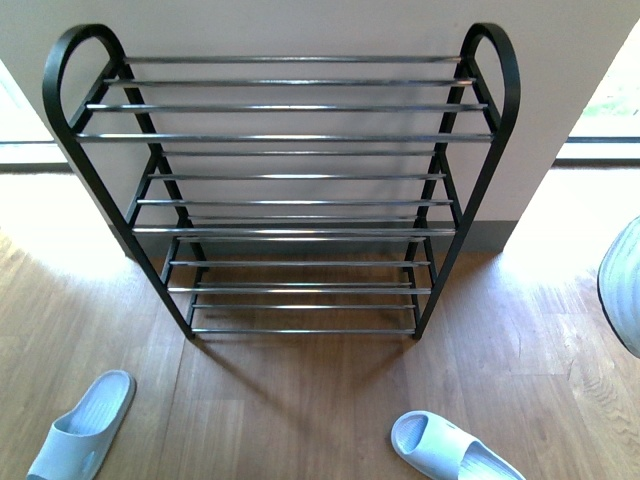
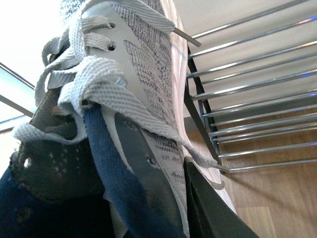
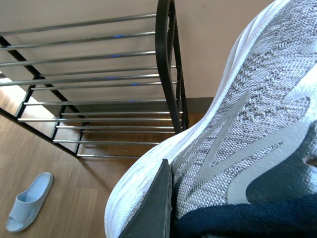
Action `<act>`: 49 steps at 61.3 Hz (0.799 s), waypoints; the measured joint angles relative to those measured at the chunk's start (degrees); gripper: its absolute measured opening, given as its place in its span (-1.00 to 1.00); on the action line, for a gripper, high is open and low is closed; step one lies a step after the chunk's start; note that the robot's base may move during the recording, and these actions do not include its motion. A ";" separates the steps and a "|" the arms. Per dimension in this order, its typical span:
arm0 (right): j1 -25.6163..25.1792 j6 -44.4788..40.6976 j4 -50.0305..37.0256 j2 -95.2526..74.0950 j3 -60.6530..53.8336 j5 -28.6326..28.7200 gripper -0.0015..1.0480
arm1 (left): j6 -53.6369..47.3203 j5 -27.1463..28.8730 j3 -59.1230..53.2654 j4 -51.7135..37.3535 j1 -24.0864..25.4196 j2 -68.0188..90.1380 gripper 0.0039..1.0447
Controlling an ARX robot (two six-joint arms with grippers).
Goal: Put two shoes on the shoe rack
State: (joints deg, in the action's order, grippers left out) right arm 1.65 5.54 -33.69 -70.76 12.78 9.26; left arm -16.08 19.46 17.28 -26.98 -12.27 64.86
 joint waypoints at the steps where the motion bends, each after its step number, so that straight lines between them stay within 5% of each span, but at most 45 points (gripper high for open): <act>1: 0.00 0.00 0.00 0.00 0.00 -0.02 -0.97 | 0.02 0.04 -0.02 0.00 0.00 0.00 -0.97; 21: 0.00 0.00 0.00 0.00 0.00 0.02 -0.97 | 0.02 0.07 -0.02 0.00 0.00 0.00 -0.97; 29: 0.46 0.35 -12.07 -4.33 0.04 8.76 -0.97 | 0.00 0.22 -0.02 0.00 0.00 0.00 -0.97; 49: 18.21 2.08 -0.83 -23.56 24.30 -0.55 -0.97 | 0.02 0.13 -0.02 0.00 -0.04 0.00 -0.97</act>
State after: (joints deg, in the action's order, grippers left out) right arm 19.86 7.62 -34.52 -94.32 37.08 8.71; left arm -16.05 19.59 17.26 -26.98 -12.32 64.86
